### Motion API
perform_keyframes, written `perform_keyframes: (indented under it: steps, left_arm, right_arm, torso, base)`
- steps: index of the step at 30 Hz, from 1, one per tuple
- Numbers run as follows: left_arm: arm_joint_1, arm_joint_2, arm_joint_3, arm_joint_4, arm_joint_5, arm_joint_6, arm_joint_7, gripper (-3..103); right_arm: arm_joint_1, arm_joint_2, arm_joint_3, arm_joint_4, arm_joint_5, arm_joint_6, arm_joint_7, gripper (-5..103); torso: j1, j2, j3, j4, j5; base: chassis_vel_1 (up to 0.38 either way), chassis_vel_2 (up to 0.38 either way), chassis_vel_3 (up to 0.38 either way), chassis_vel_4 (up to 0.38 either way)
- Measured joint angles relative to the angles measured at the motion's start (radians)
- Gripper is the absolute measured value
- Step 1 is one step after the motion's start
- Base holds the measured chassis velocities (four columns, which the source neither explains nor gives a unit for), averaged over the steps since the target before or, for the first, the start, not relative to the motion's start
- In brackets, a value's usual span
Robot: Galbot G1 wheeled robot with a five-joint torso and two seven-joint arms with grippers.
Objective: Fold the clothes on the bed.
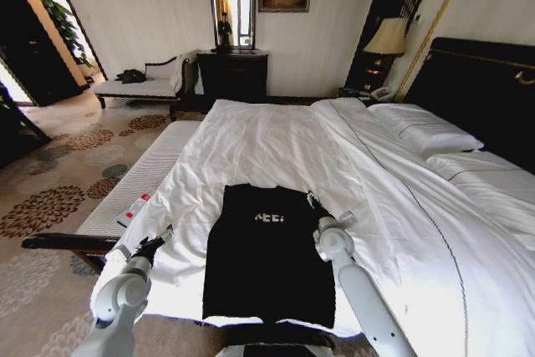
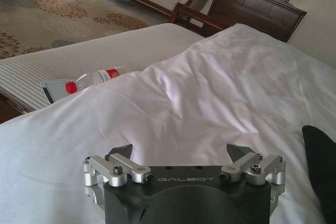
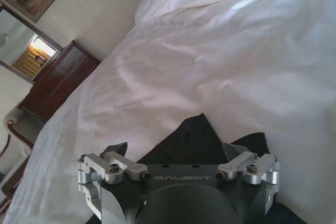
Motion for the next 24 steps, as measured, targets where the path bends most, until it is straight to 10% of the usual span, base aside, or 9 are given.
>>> perform_keyframes:
  steps: [24]
  left_arm:
    - [-0.003,0.010,-0.004,0.009,-0.002,0.003,-0.003,100]
  right_arm:
    - [-0.060,0.018,-0.031,0.088,0.006,-0.029,0.014,100]
  torso:
    - [0.000,0.000,0.000,-0.0001,-0.0002]
  base:
    - [0.000,0.000,0.000,0.000]
